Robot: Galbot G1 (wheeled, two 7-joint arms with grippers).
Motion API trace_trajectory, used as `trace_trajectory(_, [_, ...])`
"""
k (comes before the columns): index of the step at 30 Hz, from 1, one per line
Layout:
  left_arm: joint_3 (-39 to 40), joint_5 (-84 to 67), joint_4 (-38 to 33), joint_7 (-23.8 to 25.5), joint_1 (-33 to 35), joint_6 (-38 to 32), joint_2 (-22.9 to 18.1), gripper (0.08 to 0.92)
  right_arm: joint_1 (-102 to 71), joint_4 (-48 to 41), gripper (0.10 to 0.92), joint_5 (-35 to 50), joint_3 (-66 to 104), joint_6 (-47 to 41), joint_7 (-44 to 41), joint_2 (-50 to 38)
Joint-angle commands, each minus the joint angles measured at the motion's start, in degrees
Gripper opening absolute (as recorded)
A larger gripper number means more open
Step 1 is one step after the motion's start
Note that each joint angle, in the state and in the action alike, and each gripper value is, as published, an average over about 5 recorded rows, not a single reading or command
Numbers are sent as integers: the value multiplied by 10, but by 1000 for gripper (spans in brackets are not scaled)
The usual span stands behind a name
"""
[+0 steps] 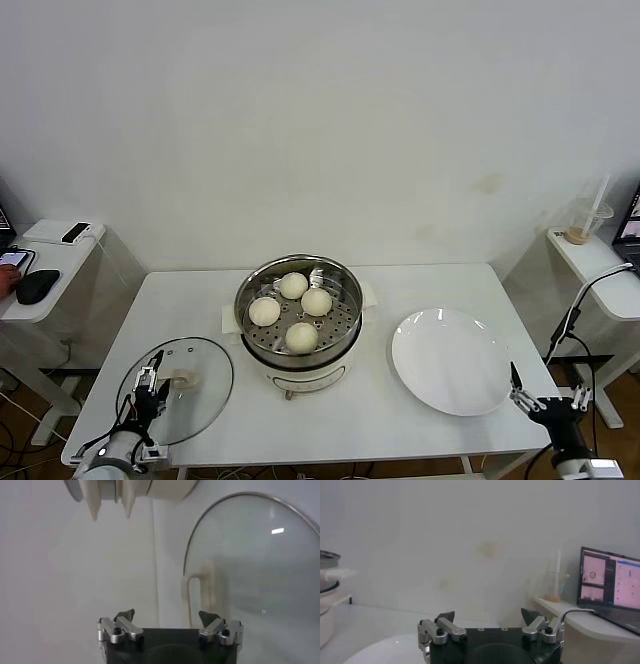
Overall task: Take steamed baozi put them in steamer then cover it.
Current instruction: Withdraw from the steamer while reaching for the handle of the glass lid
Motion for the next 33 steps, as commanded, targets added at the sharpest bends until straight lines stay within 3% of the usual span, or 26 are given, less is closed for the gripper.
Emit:
trace_trajectory(1, [19,2,57,-10,-72,-1,1,823,-2,-7,823,-10,-2,2,-2,6])
trace_trajectory(9, [24,-3,88,-15,-91,-2,0,792,3,-13,823,-15,-4,0,-4,8])
trace_trajectory(24, [16,-21,92,-36,-80,-31,-1,368,6,-6,823,-16,-11,-4,-6,6])
trace_trajectory(33, [-12,-34,14,-62,-37,-21,-1,142,5,1,823,-17,-14,-2,-7,2])
